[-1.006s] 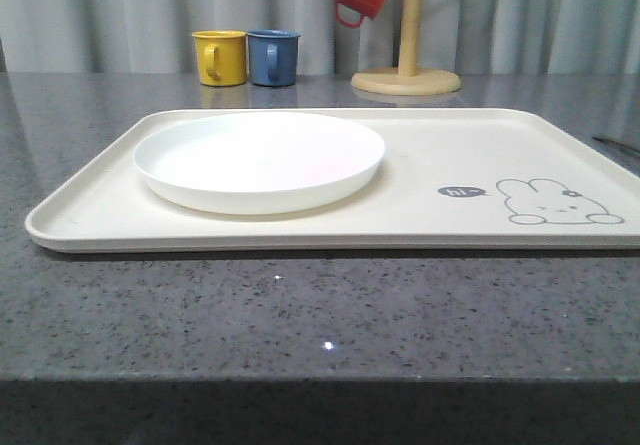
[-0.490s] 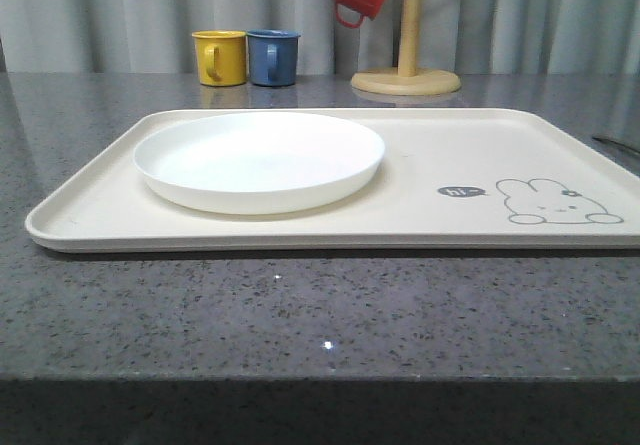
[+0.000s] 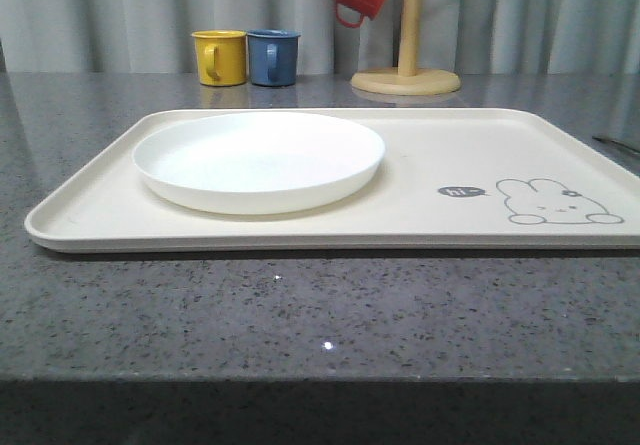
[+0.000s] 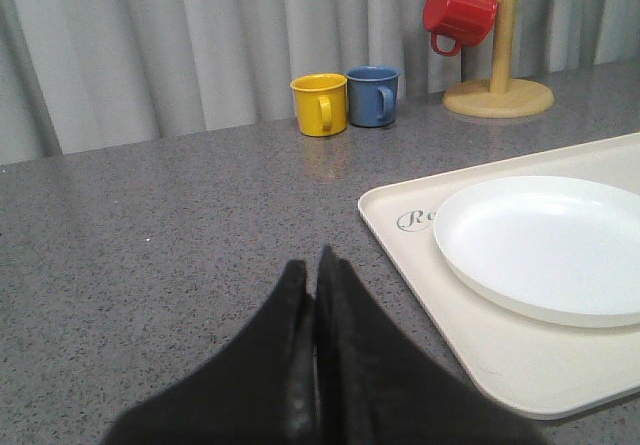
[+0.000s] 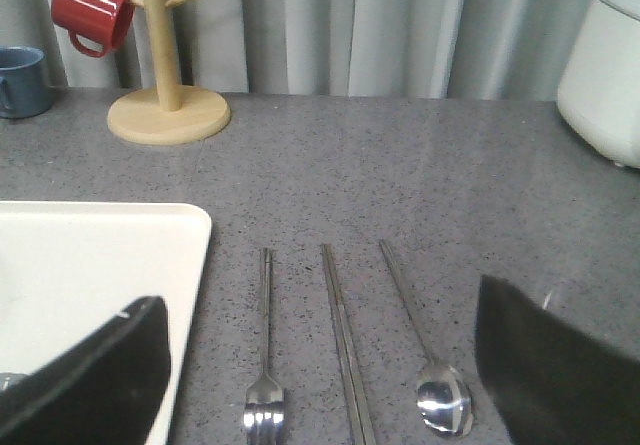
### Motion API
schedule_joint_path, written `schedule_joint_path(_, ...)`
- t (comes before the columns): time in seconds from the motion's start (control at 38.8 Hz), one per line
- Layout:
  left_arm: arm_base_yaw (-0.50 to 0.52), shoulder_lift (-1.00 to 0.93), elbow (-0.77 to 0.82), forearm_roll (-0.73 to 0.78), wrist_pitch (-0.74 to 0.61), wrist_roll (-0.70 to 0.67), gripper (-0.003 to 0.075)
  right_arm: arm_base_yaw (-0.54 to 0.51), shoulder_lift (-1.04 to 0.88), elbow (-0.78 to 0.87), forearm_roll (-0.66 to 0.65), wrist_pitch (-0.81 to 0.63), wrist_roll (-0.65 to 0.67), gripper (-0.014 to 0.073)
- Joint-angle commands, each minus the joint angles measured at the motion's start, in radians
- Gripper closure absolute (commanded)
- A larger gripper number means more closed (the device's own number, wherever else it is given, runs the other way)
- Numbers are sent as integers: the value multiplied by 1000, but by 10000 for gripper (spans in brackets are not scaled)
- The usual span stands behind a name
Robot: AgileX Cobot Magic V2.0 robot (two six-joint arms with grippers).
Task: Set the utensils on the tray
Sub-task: 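Raise the left gripper away from the plate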
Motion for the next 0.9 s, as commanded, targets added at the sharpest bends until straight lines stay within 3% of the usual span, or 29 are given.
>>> schedule_joint_path(0.0,2,10,-27,-13,-85,-10,738,-4,15,-38,-16,-85,-5,-47)
schedule_joint_path(0.15,2,10,-27,-13,-85,-10,738,-4,26,-42,17,-76,-5,-37)
schedule_joint_path(0.41,2,10,-27,-13,-85,-10,738,-4,330,-202,55,53,-5,130)
schedule_joint_path(0.88,2,10,-27,-13,-85,-10,738,48,857,-446,58,249,-79,141)
